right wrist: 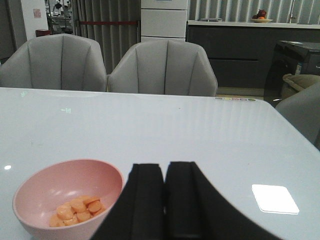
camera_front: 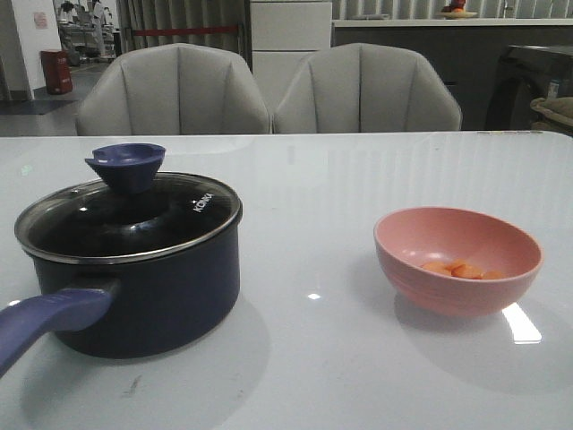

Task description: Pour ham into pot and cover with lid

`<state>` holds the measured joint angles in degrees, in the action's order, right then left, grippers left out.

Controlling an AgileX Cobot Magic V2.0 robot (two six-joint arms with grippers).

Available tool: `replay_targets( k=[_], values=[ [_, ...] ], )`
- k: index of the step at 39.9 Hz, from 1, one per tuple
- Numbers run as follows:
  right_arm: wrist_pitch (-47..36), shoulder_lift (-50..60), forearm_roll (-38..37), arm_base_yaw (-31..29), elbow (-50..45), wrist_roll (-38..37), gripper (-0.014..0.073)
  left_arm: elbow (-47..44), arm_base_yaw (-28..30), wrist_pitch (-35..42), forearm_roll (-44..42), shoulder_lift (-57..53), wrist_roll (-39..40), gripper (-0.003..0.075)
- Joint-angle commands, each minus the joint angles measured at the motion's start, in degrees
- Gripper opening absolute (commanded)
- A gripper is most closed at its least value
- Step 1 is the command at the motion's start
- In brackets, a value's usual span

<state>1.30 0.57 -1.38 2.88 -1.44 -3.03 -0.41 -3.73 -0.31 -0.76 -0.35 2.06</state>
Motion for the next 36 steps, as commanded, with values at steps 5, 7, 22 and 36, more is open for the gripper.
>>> replay_targets(
  k=[5,7,22,36],
  values=[
    [-4.5,1.1,-0.7,-0.4,-0.7,0.0,0.0134,-1.7,0.0,4.2,0.2,-1.0,0.0,0.0113],
    [-4.5,1.1,-0.7,-0.4,-0.7,0.0,0.0134,-1.7,0.0,4.2,0.2,-1.0,0.0,0.0113],
    [-4.5,1.1,-0.7,-0.4,-0.7,0.0,0.0134,-1.7,0.0,4.2,0.2,-1.0,0.0,0.0113],
    [-4.5,1.1,-0.7,-0.4,-0.7,0.0,0.0134,-1.7,0.0,4.9,0.2,-1.0,0.0,0.0113]
  ],
)
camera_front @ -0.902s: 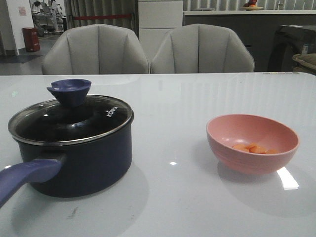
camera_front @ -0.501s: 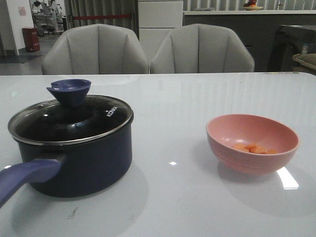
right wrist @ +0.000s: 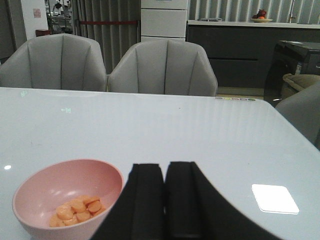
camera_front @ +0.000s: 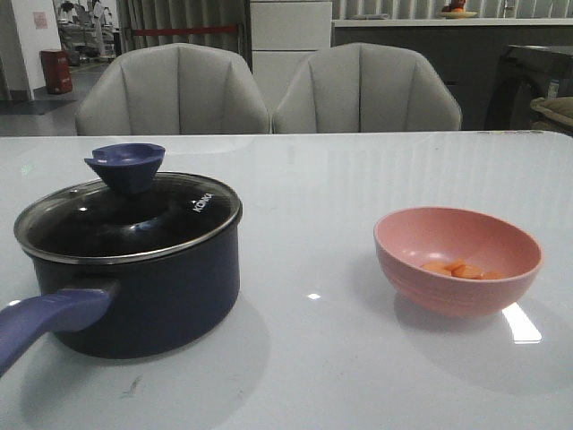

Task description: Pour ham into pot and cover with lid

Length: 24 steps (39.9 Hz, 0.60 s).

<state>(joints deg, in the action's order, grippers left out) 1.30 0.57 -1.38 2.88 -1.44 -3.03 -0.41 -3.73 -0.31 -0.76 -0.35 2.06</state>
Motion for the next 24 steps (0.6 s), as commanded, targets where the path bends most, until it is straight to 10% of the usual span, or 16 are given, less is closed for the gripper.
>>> replay_targets(
  k=[1,11,24],
  values=[
    [-4.5,1.1,-0.7,-0.4,-0.7,0.0,0.0134,-1.7,0.0,5.6,0.2,-1.0,0.0,0.0113],
    [-4.5,1.1,-0.7,-0.4,-0.7,0.0,0.0134,0.0,0.0,18.1,2.4,-1.0,0.0,0.0113],
    [-4.5,1.1,-0.7,-0.4,-0.7,0.0,0.0134,21.3,0.0,-12.0,5.9,9.9,0.0,0.0113]
  ],
)
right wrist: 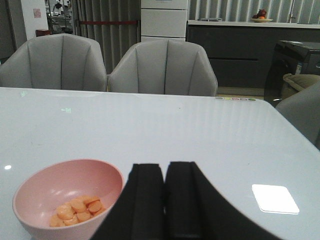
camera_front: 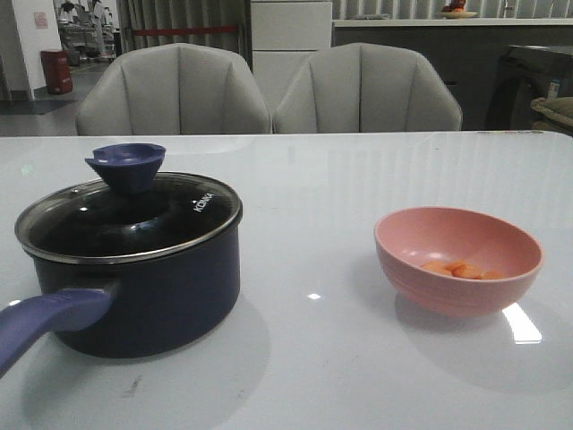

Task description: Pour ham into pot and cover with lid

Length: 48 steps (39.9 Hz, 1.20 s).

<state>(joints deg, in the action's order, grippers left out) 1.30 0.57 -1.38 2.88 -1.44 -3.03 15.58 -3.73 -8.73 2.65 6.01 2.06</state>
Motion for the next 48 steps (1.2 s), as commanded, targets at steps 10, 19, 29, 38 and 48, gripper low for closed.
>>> replay_targets(
  k=[10,19,29,38,48],
  values=[
    [-4.5,1.1,-0.7,-0.4,-0.7,0.0,0.0134,8.5,0.0,-7.7,2.6,8.5,0.0,0.0113],
    [-4.5,1.1,-0.7,-0.4,-0.7,0.0,0.0134,9.6,0.0,-10.2,1.4,11.8,0.0,0.0143],
    [-4.5,1.1,-0.7,-0.4,-0.7,0.0,0.0134,14.6,-2.0,-13.6,-3.3,18.2,0.0,0.0493],
    [-4.5,1.1,-0.7,-0.4,-0.7,0.0,0.0134,20.8,-2.8,-17.5,1.6,27.0,0.0,0.0601],
    [-4.5,1.1,-0.7,-0.4,-0.7,0.0,0.0134,36.0,-2.9,-36.1,3.0,45.6,0.0,0.0601]
  ],
)
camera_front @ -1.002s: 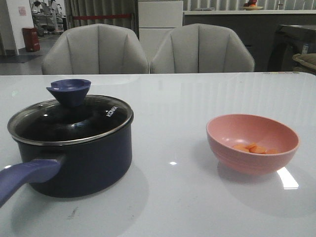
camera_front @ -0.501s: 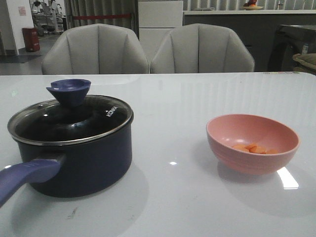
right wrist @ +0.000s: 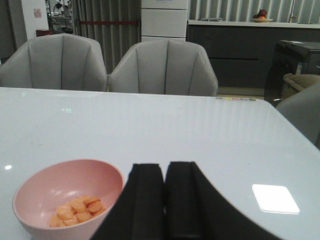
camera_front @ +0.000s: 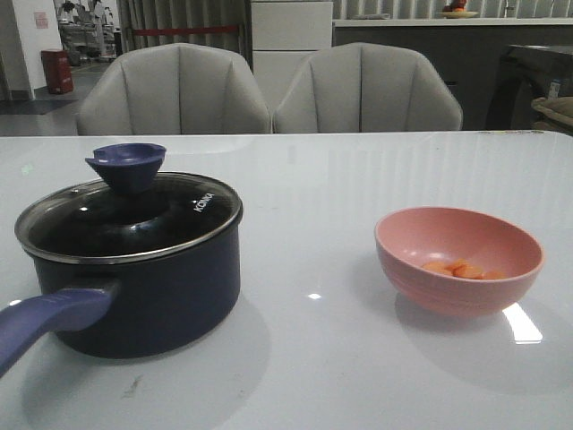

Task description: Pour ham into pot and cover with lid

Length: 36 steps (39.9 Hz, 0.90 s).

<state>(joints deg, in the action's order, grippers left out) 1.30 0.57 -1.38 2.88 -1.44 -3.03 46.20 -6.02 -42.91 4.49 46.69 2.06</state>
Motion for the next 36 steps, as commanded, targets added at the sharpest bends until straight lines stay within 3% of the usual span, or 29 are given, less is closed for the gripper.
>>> replay_targets(
  k=[1,10,23,36],
  values=[
    [-4.5,1.1,-0.7,-0.4,-0.7,0.0,0.0134,6.8,-0.8,-3.4,1.2,6.8,0.0,0.0601],
    [-4.5,1.1,-0.7,-0.3,-0.7,0.0,0.0134,16.5,-6.1,-7.9,4.0,19.4,1.4,0.0601],
    [-4.5,1.1,-0.7,-0.3,-0.7,0.0,0.0134,29.9,-17.9,-11.4,-0.3,34.3,13.0,0.0598],
    [-4.5,1.1,-0.7,-0.3,-0.7,0.0,0.0134,39.0,-22.9,-17.1,-0.9,46.5,18.6,0.0598]
  ],
)
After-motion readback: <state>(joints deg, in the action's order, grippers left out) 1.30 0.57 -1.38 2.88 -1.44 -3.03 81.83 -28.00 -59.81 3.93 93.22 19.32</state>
